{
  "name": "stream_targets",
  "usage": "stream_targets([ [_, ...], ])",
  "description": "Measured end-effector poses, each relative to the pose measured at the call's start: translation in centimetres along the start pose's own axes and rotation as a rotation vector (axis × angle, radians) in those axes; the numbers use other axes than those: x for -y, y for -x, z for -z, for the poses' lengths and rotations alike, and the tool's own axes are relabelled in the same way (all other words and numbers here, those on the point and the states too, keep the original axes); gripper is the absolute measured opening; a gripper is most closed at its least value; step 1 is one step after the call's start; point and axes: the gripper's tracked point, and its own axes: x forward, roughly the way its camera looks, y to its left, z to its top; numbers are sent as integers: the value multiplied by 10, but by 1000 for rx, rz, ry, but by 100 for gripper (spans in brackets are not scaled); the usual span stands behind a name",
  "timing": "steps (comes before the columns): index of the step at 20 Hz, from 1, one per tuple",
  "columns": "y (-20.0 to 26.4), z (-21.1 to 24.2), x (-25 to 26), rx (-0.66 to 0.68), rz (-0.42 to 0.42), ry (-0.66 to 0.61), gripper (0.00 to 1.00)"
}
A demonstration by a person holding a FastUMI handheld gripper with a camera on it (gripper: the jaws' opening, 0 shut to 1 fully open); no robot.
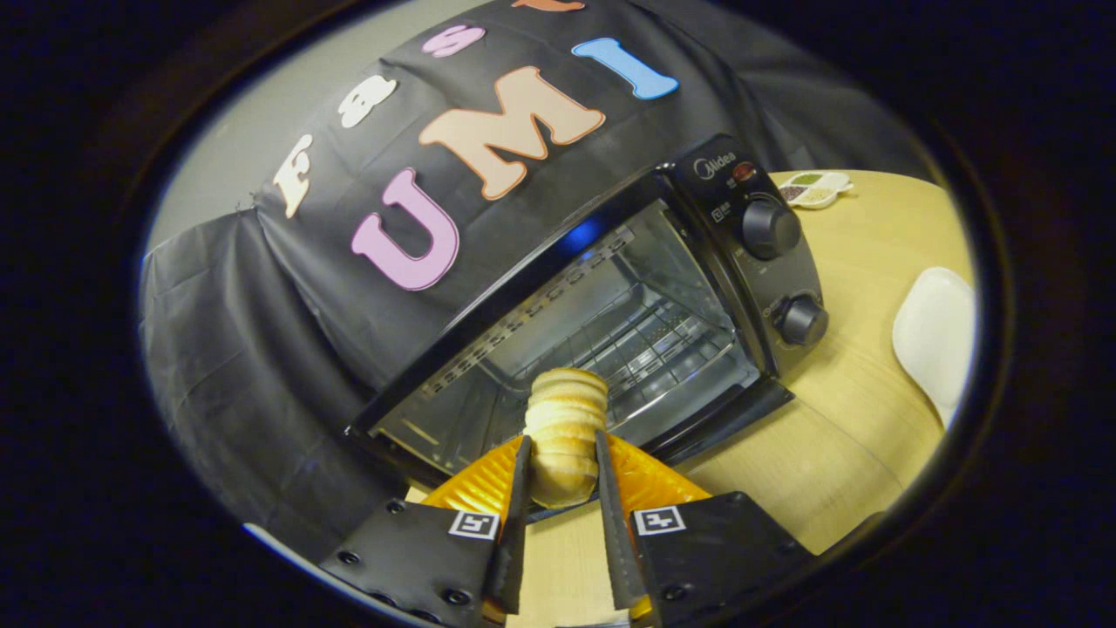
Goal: Open the toaster oven, put the food inside, and close the toaster oven door.
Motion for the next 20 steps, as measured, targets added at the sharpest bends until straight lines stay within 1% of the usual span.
stream_targets([
  [6,-27,-16,-4,58,62,-91,41],
  [9,-39,-24,5,129,128,-106,41],
  [13,-50,-27,5,187,160,-127,42],
  [15,-55,-19,3,175,154,-128,42],
  [16,-57,-17,-2,167,130,-133,42],
  [17,-58,-16,-3,162,125,-131,42],
  [19,-56,-20,-4,172,123,-131,49],
  [20,-55,-18,-7,164,103,-136,53],
])
